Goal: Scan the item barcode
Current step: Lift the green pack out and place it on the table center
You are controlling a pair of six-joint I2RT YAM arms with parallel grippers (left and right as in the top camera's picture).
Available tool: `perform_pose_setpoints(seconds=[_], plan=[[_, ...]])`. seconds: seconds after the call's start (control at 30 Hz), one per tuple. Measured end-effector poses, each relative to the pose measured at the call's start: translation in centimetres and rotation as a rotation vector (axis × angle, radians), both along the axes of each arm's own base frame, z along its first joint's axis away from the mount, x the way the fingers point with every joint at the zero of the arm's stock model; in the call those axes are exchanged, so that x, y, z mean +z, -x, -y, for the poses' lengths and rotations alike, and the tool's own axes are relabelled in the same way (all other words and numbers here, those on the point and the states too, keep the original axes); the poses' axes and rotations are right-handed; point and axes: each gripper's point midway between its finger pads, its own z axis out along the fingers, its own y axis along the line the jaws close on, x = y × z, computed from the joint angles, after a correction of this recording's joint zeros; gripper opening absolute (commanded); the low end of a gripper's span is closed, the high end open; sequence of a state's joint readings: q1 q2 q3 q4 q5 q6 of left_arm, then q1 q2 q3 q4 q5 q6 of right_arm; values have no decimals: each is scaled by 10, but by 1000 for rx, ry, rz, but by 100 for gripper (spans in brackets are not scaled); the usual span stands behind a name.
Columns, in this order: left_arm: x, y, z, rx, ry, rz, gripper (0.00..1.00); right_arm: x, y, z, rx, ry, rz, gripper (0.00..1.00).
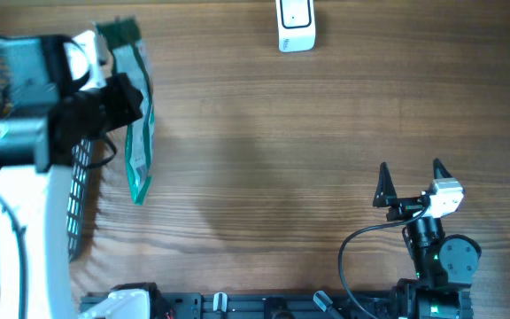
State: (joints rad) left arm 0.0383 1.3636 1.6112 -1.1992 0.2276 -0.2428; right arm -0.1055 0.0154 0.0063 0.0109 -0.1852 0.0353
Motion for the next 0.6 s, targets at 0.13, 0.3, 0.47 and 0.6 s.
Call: perform_pose_setpoints(seconds=[0.13, 0.3, 0.47, 0.6], plan=[[-39, -11, -6, 38, -147, -129, 4, 0, 0, 0, 0, 0, 0, 100], [-94, -28, 12, 17, -219, -243, 4, 0, 0, 0, 0, 0, 0, 100], [-167, -33, 41, -27, -253, -383, 4, 0, 0, 0, 0, 0, 0, 100], [-195, -31, 64, -82, -276, -425, 4, 0, 0, 0, 0, 0, 0, 100]])
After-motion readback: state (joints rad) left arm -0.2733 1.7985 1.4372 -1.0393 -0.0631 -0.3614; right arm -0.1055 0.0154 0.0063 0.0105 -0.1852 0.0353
